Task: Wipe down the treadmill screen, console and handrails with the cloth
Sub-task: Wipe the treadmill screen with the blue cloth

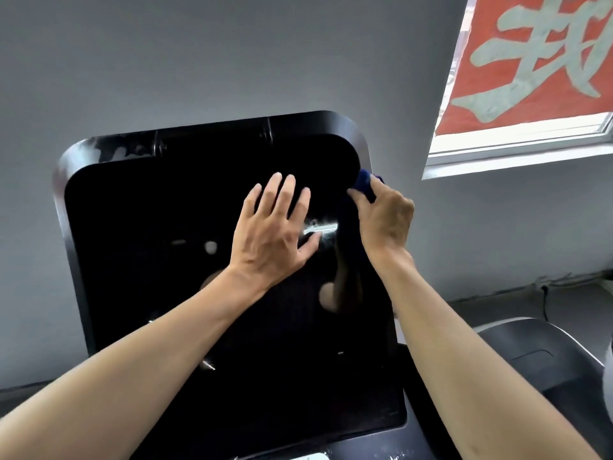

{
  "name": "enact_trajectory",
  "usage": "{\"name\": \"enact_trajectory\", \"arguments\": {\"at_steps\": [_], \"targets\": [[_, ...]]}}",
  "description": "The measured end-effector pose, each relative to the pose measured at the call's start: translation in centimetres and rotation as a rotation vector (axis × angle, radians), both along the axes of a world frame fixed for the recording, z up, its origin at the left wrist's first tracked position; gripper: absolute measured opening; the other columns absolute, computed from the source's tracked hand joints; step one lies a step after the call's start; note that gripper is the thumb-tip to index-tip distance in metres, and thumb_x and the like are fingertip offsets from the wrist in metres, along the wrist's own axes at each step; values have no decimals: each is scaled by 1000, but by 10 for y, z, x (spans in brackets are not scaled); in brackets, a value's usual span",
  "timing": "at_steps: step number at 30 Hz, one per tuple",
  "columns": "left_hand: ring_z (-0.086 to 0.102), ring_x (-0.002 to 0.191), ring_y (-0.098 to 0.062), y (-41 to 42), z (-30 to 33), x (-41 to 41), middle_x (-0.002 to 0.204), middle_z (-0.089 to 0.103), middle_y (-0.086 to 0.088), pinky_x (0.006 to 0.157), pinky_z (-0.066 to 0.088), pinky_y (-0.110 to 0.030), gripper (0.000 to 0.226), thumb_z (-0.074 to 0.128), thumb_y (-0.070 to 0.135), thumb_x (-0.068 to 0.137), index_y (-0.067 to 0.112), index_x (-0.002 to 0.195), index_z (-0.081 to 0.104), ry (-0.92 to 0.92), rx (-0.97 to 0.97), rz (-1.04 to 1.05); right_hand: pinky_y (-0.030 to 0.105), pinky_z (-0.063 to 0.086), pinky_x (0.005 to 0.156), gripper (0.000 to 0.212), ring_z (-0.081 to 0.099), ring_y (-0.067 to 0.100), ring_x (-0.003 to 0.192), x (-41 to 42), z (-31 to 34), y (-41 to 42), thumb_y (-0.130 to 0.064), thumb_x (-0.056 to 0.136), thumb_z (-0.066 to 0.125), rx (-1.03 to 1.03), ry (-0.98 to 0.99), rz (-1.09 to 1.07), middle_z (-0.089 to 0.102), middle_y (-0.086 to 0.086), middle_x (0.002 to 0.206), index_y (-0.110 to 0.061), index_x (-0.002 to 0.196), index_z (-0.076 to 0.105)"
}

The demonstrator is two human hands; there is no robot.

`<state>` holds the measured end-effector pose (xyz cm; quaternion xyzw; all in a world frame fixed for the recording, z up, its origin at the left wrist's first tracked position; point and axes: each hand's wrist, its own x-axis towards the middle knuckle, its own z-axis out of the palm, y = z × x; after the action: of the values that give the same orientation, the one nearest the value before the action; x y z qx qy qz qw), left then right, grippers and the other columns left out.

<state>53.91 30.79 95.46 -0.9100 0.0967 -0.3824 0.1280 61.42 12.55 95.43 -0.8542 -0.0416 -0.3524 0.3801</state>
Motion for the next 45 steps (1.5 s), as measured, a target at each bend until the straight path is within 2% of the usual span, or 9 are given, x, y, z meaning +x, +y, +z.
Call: {"name": "enact_trajectory", "arguments": {"at_steps": [4, 7, 13, 18, 22, 29, 33, 40, 45], "targets": [[5, 154, -44, 10, 51, 40, 167, 9, -20, 118, 8, -71, 91, 32, 77, 89, 24, 161, 19, 61, -67, 212, 27, 49, 90, 39, 66, 26, 106, 8, 6, 12, -25, 95, 67, 86, -33, 79, 72, 6, 112, -13, 132, 61], [-1, 152, -49, 21, 51, 53, 166, 1, -25, 116, 6, -74, 97, 31, 81, 87, 26, 162, 5, 108, -59, 247, 38, 39, 114, 53, 45, 30, 139, -13, -22, 16, -12, 98, 61, 11, -19, 97, 53, 17, 144, -1, 147, 43], [-7, 152, -48, 22, 46, 56, 166, -3, -26, 117, -1, -72, 102, 33, 84, 84, 25, 162, 1, 110, -112, 203, 24, 46, 83, 31, 69, 26, 96, 24, 29, 16, -15, 89, 73, 47, -140, 39, 74, 3, 107, -12, 119, 68], [-14, 153, -44, 25, 47, 54, 166, -11, -23, 118, -5, -69, 105, 35, 83, 83, 27, 161, -6, 140, -121, 187, 23, 45, 103, 44, 63, 20, 120, 13, -2, 8, -17, 89, 74, 72, -137, 95, 69, 4, 127, -12, 132, 65], [-17, 152, -44, 25, 46, 56, 166, -14, -22, 118, -6, -68, 106, 34, 84, 82, 28, 161, -9, 153, -118, 198, 20, 43, 94, 41, 68, 22, 110, 35, 23, 10, -21, 84, 78, 15, -176, 70, 73, 2, 118, -13, 123, 70], [-13, 153, -44, 26, 45, 57, 166, -10, -22, 119, -4, -69, 107, 38, 84, 81, 27, 162, -5, 125, -116, 182, 19, 40, 103, 49, 62, 19, 121, 28, 13, 2, -14, 81, 80, -15, -196, 125, 67, 3, 129, -13, 128, 67], [-14, 153, -44, 26, 45, 58, 166, -11, -22, 119, -4, -68, 106, 34, 84, 81, 28, 162, -5, 131, -120, 184, 14, 41, 87, 40, 68, 18, 104, 45, 40, 11, -19, 77, 82, -34, -229, 118, 74, -1, 112, -15, 115, 73], [-11, 154, -43, 30, 48, 53, 167, -7, -21, 120, -3, -66, 101, 32, 81, 82, 29, 162, -2, 129, -113, 154, 7, 25, 112, 51, 52, 13, 131, 44, 32, 3, -8, 83, 77, -26, -197, 240, 62, 6, 136, -11, 132, 64], [-14, 154, -42, 29, 50, 51, 167, -9, -21, 120, -5, -65, 100, 30, 81, 82, 31, 162, -2, 159, -110, 160, 10, 40, 98, 41, 62, 7, 112, 62, 61, 15, -12, 79, 79, -154, -245, 305, 69, -8, 116, -13, 119, 70]]}}
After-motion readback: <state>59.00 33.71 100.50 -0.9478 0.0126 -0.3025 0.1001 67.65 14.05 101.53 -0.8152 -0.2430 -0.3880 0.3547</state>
